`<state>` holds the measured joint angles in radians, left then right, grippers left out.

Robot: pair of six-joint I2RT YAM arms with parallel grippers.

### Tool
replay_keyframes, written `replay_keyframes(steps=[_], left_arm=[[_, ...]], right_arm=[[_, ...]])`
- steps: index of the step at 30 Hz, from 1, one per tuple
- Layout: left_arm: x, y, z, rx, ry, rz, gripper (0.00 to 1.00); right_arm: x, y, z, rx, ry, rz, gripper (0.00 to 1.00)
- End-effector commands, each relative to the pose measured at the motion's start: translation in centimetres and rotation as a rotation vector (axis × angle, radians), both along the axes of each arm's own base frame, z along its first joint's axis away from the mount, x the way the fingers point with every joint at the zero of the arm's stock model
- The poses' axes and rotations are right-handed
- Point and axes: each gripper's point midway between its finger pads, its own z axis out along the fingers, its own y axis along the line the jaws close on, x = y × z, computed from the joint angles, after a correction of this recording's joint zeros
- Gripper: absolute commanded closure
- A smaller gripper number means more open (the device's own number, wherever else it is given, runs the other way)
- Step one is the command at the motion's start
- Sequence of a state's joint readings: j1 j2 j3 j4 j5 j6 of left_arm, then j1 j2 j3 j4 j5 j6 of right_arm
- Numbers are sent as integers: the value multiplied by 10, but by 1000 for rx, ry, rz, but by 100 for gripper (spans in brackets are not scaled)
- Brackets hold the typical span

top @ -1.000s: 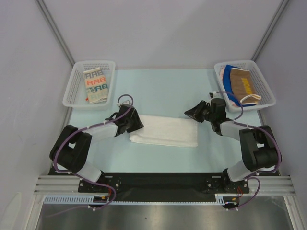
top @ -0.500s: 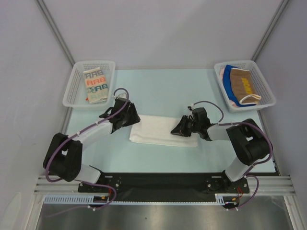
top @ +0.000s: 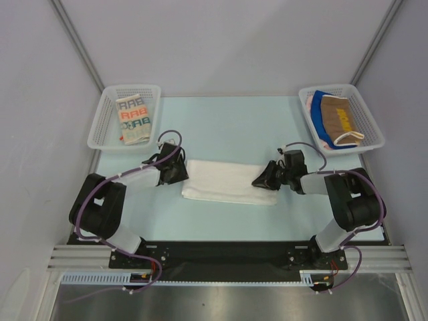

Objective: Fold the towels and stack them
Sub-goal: Fold the towel

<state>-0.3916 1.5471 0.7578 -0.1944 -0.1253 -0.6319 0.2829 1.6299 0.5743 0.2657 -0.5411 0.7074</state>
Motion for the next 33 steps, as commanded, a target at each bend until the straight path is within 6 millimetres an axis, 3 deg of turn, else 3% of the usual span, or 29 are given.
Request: replay_keyframes(steps=[1,6,10,11,18,21,26,33], left_arm=[[4,7,-7,32,13,1,55],[3,-4,-9,-9,26,-43,47],[-4,-14,-7,-75,48,-64,42],[-7,-16,-6,-99,56,-68,42],[-24,-15,-12,-160,81,-42,39],[-38,-22,-20,-221,114,-58,36],[-52,-24,-33,-244,157,-56,39],[-51,-20,-41,-215,196,-31,59]], right_arm=[[-3,-20,-10,-82,12,-15,82],[-2,-13,-3,-118,-7,20,82],[0,-3,14,-185,-78,58,82],[2,6,29,-190,-126,80,81],[17,-23,58,-403,-211,-14,72],[28,-35,63,-467,-232,-56,62],[51,-49,54,-585,-233,-105,55],[79,-68,59,-714,-295,-181,48]])
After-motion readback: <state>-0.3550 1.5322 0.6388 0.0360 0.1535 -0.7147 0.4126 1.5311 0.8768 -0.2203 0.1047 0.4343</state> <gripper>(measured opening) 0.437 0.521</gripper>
